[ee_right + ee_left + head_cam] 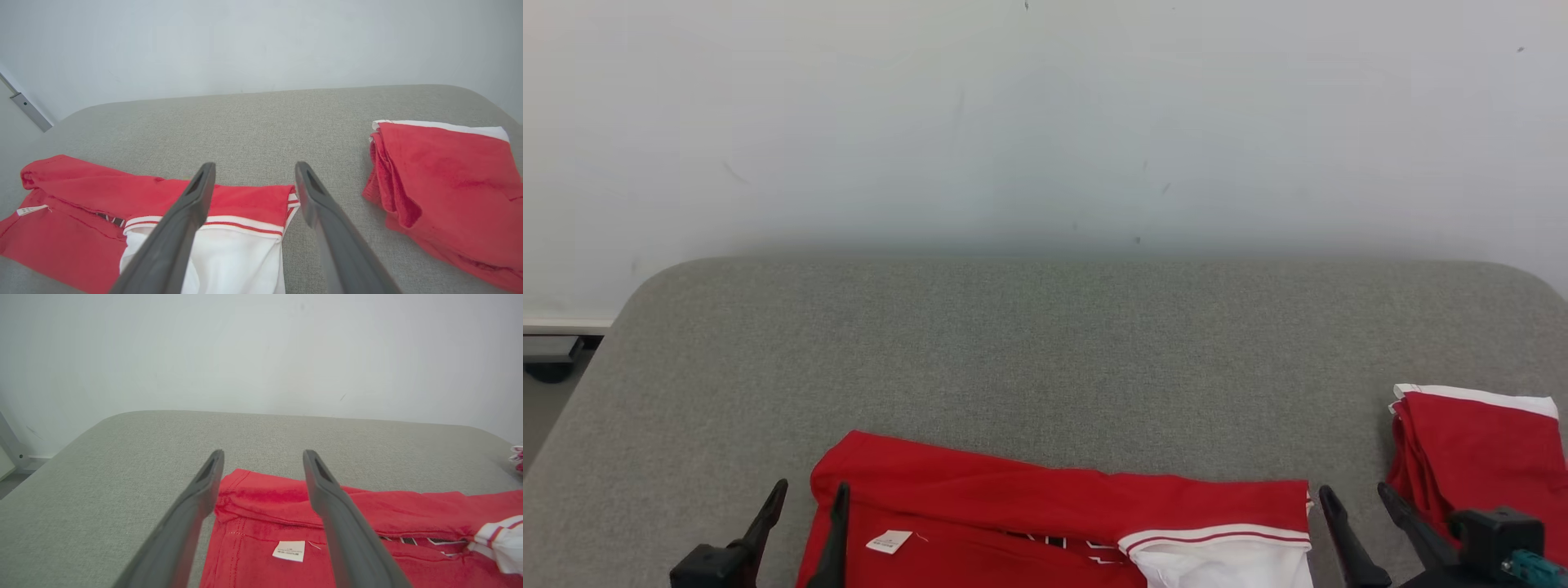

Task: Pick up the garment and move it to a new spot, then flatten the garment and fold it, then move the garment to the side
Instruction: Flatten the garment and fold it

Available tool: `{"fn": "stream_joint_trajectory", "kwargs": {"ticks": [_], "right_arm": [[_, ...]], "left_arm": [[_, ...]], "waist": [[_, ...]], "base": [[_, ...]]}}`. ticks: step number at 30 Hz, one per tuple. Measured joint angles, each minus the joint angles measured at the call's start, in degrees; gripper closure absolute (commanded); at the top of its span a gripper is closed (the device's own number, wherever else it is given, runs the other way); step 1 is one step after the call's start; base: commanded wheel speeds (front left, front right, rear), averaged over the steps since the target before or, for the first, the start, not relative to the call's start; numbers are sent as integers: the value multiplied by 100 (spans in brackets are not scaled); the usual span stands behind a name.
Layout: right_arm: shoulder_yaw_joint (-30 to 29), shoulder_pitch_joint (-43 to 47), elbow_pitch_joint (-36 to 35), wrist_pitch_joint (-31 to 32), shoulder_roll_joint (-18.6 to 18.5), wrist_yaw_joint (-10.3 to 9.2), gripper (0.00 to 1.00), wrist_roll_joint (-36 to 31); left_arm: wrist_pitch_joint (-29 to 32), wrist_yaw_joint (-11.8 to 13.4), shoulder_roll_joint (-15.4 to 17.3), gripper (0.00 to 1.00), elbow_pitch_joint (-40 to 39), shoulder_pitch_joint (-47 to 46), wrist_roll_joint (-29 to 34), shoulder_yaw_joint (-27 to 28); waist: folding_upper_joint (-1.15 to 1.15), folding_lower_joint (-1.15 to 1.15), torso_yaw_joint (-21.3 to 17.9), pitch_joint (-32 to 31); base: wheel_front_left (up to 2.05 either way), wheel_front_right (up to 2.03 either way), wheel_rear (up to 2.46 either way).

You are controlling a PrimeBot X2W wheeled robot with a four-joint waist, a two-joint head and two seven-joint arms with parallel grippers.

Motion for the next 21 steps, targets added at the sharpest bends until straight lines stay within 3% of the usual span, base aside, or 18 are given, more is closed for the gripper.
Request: {"fn": "stream_joint_trajectory", "kwargs": {"ticks": [8,13,21], "right_arm": [[-426,8,189,-608,400,-24,0,183],[-657,4,387,-936,609,-47,0,285],[-649,-158,632,-1203,828,-47,0,341]], "left_arm": [[-7,-53,135,0,-538,357,-43,122],[-7,140,-80,0,-582,488,-490,544],[-7,140,-382,0,-751,591,-1137,871]], "waist": [[0,0,-53,-55],[0,0,-37,-124],[0,0,15,-172]], "base": [[0,0,0],[0,0,0],[0,0,0]]}}
